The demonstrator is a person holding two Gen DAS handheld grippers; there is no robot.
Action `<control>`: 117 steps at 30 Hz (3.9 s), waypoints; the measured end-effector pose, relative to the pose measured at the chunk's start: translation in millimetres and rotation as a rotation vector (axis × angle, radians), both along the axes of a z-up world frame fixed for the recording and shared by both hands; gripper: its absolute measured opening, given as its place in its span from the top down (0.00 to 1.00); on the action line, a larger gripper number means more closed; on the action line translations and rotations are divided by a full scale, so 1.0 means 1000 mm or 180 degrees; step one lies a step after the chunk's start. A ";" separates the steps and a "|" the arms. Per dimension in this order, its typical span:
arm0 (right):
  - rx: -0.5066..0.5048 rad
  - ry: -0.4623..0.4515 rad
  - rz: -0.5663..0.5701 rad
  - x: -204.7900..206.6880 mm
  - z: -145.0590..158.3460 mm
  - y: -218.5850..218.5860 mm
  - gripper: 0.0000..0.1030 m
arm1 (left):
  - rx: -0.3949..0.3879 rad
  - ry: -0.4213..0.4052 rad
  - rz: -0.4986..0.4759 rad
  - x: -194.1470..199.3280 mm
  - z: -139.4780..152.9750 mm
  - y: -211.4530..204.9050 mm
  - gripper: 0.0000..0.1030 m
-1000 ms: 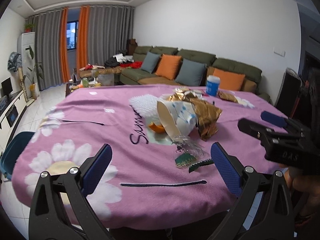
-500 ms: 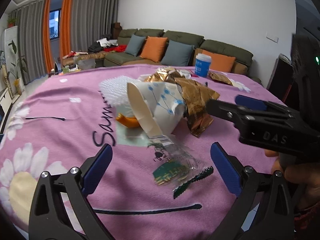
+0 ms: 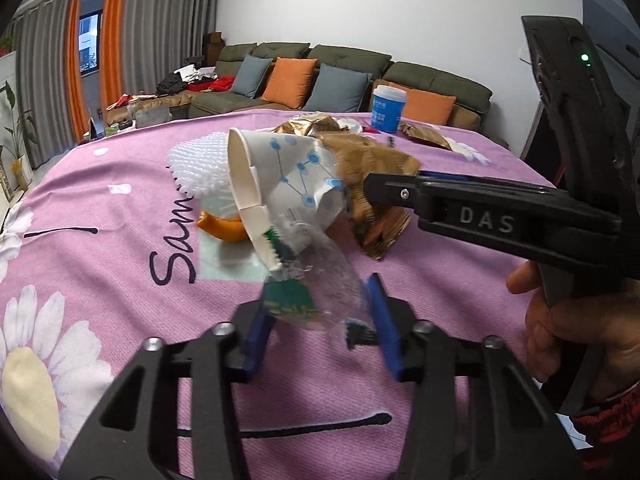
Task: Collect trash
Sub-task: 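Grasp the clear green-label wrapper with the left gripper while the right gripper grasps the gold wrapper, then carry both wrappers over the blue bin and open both grippers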
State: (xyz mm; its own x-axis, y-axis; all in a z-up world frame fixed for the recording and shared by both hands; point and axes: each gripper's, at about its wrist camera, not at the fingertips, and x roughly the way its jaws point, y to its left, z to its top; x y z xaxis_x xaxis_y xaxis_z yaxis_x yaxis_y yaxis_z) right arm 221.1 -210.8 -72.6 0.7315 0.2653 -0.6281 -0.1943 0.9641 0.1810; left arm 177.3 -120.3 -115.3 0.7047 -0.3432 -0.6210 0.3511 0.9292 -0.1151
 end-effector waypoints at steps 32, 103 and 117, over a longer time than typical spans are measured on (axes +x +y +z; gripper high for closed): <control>-0.0148 -0.0740 0.0264 -0.086 0.080 0.053 0.80 | -0.0093 -0.1004 0.0866 -0.114 0.093 0.107 0.65; -0.0676 0.0642 0.2630 0.073 -0.001 0.489 0.79 | -0.0028 0.0417 0.2773 -0.005 -0.017 0.518 0.64; -0.0756 0.0879 0.2604 0.082 -0.017 0.494 0.71 | 0.0054 0.0603 0.2762 0.020 -0.042 0.514 0.58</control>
